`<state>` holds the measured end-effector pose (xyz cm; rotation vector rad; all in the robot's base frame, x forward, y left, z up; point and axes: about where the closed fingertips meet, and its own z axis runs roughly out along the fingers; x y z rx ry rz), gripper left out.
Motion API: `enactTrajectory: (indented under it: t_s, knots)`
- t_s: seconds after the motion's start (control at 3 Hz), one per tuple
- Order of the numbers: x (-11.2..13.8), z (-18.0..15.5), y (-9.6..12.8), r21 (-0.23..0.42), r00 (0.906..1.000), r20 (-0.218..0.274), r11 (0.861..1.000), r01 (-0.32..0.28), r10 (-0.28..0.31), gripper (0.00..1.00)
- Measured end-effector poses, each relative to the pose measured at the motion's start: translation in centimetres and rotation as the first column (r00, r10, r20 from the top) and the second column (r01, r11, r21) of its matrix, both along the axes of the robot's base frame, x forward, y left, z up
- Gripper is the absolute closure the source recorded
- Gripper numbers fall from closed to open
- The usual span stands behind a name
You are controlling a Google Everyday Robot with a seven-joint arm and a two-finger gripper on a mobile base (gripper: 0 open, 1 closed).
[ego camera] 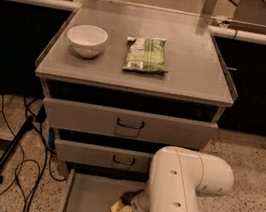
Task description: Place sponge into bottom drawer
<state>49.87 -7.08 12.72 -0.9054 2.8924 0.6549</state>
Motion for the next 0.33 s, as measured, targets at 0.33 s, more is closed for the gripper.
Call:
enactTrajectory:
  t_s: [0.33]
  knots:
    - [0.0, 0.0, 0.0, 0.0, 1.0, 0.0, 1.0, 0.0, 0.0, 0.0]
